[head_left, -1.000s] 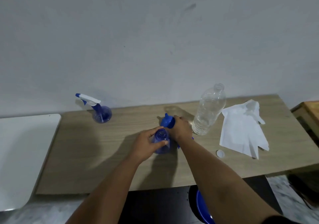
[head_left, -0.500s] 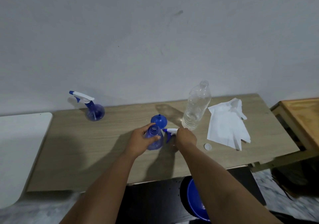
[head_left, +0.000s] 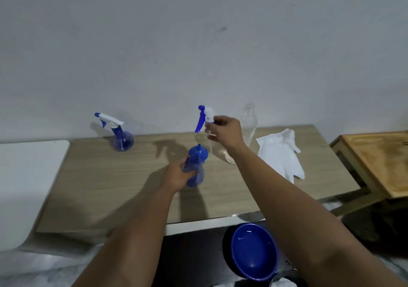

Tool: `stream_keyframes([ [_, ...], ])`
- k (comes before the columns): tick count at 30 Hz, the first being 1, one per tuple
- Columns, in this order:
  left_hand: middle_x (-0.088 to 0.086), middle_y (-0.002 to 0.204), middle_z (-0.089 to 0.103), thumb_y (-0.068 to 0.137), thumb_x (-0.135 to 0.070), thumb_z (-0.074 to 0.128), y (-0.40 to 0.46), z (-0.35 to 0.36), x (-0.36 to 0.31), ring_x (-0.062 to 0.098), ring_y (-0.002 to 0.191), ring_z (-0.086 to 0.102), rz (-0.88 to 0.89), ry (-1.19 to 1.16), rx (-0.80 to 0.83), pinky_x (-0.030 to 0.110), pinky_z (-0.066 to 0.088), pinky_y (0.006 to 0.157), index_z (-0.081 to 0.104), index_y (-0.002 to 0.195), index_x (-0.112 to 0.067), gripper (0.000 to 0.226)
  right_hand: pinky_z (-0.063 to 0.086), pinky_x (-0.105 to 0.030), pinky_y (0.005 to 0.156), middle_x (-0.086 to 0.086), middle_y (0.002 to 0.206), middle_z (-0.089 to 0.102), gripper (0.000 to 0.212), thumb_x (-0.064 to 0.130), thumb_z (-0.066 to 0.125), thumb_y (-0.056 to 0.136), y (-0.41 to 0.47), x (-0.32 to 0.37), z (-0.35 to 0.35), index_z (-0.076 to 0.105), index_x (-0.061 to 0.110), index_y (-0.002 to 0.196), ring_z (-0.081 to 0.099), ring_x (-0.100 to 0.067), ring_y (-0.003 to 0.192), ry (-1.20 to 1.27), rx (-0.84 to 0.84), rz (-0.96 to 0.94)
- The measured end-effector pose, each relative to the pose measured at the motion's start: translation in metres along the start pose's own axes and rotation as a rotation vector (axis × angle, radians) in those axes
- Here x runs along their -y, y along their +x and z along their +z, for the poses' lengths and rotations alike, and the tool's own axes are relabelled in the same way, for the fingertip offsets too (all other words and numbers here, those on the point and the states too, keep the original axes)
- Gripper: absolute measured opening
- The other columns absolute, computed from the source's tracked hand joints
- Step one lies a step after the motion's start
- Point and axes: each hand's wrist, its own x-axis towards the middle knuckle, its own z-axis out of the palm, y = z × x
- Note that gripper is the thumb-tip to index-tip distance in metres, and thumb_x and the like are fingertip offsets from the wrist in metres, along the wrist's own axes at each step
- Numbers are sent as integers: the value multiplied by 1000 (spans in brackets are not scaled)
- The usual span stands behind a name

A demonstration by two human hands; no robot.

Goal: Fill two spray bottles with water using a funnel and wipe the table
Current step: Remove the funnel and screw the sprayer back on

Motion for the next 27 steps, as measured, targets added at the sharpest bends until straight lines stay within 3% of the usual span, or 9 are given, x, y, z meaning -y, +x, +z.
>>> stream_keyframes([
  [2,-3,101,75,73,-23,80,0,-2,0,16,95,70,-30,43,15,32,52,88,69,121,-26,49,66,-42,79,-10,90,71,24,0,76,90,-8,22,8,67,4,112,73,-22,82,133,33,-69],
  [4,-2,106,76,70,-32,78,3,-3,1,22,100,70,-36,98,31,39,55,93,66,125,-31,56,66,-44,82,-9,93,72,19,-2,74,91,-13,30,14,71,10,106,75,-22,86,169,45,-123],
  [7,-1,108,76,67,-39,76,6,-4,2,23,100,70,-42,98,50,41,55,94,64,127,-35,61,66,-41,81,-18,107,74,21,-2,74,91,-16,28,21,74,3,111,75,-18,88,179,47,-148],
  [12,-2,109,75,69,-41,73,5,-5,0,23,101,69,-38,79,61,43,54,97,65,124,-36,56,65,-36,78,-27,118,71,28,0,75,91,-14,15,26,71,-2,119,72,-38,111,266,9,-134],
  [14,-2,110,75,74,-37,75,4,-5,-2,23,101,69,-39,83,59,42,54,97,65,124,-36,51,66,-37,79,-27,118,71,30,0,75,91,-13,14,28,71,-2,120,73,-36,108,264,5,-143],
  [17,0,111,74,81,-31,78,4,-5,-5,24,101,68,-45,99,59,40,54,96,64,127,-34,48,66,-38,81,-21,116,72,29,-1,76,91,-11,13,31,71,-2,119,76,-17,91,223,34,-165],
  [22,0,111,74,81,-22,77,0,-6,-6,23,101,68,-10,103,39,32,54,89,64,128,-28,50,59,-28,75,0,89,72,16,-2,80,87,-9,-22,29,70,6,96,68,-10,72,42,95,-108],
  [25,-2,101,73,80,-22,77,-2,-4,-3,19,93,67,4,89,20,20,49,74,67,121,-23,42,59,-25,78,-9,89,75,20,-9,78,85,-11,-58,26,69,-8,103,70,-1,72,-84,158,-62],
  [27,2,91,73,69,-40,75,-2,-3,0,21,83,66,-14,78,-5,32,51,72,70,105,-20,41,58,-24,79,-19,98,77,24,-13,76,85,-15,-76,24,67,-13,107,71,-4,78,-125,194,-44],
])
